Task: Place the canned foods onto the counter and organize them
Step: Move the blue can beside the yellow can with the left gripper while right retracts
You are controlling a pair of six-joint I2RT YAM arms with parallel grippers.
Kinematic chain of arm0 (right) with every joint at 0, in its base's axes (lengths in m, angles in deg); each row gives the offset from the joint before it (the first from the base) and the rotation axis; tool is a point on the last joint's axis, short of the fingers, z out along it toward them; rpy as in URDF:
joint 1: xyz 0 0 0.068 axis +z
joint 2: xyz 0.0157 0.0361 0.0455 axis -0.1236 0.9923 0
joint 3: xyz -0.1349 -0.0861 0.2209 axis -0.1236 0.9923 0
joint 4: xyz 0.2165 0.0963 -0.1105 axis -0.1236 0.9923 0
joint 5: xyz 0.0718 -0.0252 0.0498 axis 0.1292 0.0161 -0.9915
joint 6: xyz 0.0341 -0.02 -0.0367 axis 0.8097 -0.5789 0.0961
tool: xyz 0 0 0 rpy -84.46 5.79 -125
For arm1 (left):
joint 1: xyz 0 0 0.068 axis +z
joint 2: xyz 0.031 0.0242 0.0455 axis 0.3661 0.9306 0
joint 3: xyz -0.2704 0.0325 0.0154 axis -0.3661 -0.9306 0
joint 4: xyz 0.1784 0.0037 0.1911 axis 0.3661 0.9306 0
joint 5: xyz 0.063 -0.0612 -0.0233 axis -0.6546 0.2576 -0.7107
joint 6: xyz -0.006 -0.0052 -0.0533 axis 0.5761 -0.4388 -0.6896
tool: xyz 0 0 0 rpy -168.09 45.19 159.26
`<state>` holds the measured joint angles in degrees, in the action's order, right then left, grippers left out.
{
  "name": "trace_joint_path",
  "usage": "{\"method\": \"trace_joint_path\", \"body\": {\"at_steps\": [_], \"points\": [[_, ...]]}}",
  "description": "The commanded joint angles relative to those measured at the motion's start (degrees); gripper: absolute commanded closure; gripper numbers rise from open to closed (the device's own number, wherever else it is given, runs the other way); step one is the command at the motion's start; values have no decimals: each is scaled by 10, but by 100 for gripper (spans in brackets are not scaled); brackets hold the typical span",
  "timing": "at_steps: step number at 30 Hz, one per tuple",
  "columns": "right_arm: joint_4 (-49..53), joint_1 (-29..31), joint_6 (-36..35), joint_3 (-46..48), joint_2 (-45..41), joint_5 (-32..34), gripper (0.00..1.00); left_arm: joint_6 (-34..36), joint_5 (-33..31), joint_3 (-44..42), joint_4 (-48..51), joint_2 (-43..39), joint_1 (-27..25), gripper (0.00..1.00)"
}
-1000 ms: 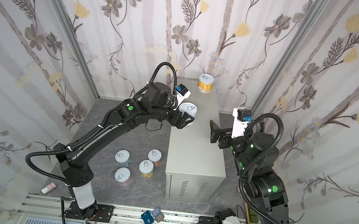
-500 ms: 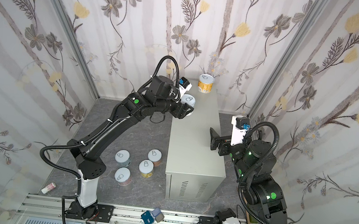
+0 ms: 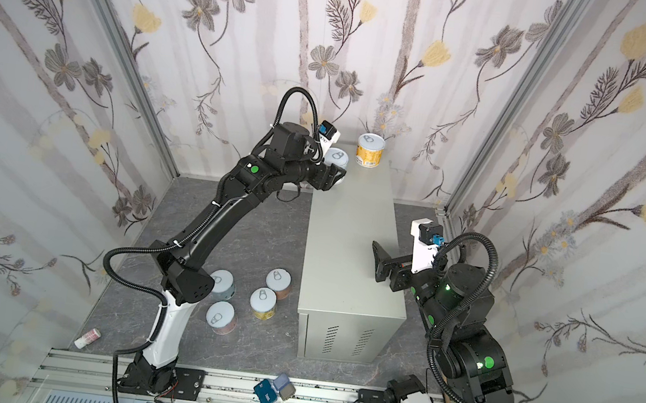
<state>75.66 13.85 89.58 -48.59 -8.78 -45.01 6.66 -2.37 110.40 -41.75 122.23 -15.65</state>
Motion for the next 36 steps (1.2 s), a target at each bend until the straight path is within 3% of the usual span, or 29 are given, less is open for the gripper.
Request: {"method": "trace_joint_path", "body": {"at_steps": [1,11,28,36], "points": [[-9,0,0,4,-1,-13,0,10,-5,7,-45,18,8,29],[-15,0,7,13,-10,-20,0,9,18,7,-136,60,20,25],[-24,0,-1,20,-18,-25,0,14,3,7,-152,84,34,24],[-28,0,-2,19,-17,-29,0,10,32,7,-158,86,38,24]]}}
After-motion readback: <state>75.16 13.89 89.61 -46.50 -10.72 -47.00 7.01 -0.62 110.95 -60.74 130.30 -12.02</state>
